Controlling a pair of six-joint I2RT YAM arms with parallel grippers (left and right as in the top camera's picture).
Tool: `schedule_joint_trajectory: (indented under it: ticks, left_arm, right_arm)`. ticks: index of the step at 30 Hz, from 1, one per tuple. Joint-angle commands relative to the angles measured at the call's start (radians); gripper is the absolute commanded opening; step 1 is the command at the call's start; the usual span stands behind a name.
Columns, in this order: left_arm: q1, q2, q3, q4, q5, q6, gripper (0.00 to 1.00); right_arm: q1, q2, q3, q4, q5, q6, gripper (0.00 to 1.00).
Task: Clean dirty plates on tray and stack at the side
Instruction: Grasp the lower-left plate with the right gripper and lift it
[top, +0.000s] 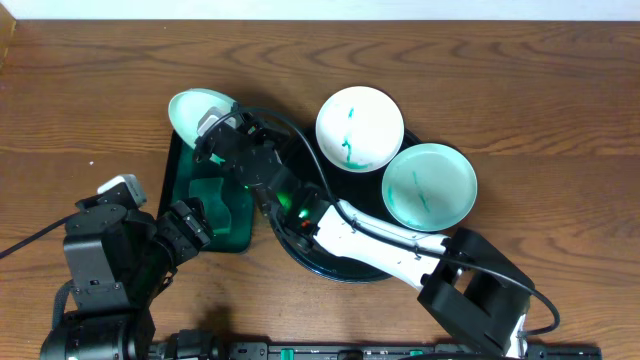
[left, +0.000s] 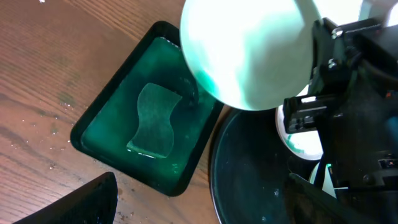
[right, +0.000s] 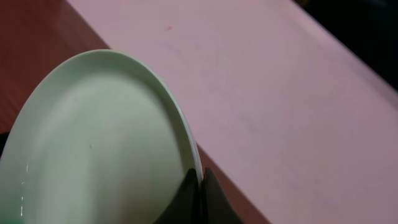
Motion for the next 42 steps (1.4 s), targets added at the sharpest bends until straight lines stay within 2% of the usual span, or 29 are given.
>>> schedule_joint_trajectory:
  ticks: [1,7,19,37,40,42]
  left_arm:
    - [0.006,-0.001,0.024,-0.003,0.0,0.007,0.85]
    - [0.006,-0.001,0.024,-0.003,0.0,0.007,0.85]
    - [0.006,-0.001,0.024,-0.003,0.0,0.006,0.85]
    - [0.006,-0.001,0.024,-0.003,0.0,0.006,0.86]
    - [0.006,-0.001,0.024,-0.003,0.0,0.007,0.86]
    - [0.006,-0.001,0.024,-0.003,0.0,0.007,0.86]
  right_arm:
    - [0.01,-0.031,0.01,0.04,0.076,-0.088,0.01]
    - [0.017,-0.042,0.01,0.062,0.075,-0.102,0.01]
    - [0.017,-0.046,0.01,0.077,0.08,-0.237,0.01]
    - [0.017,-0.046,0.01,0.085,0.082,-0.242,0.01]
    - [0.006,-0.046,0.01,0.064,0.097,-0.139,0.01]
    - [-0.017,-0.046,0.01,-0.021,0.113,0.053,0.01]
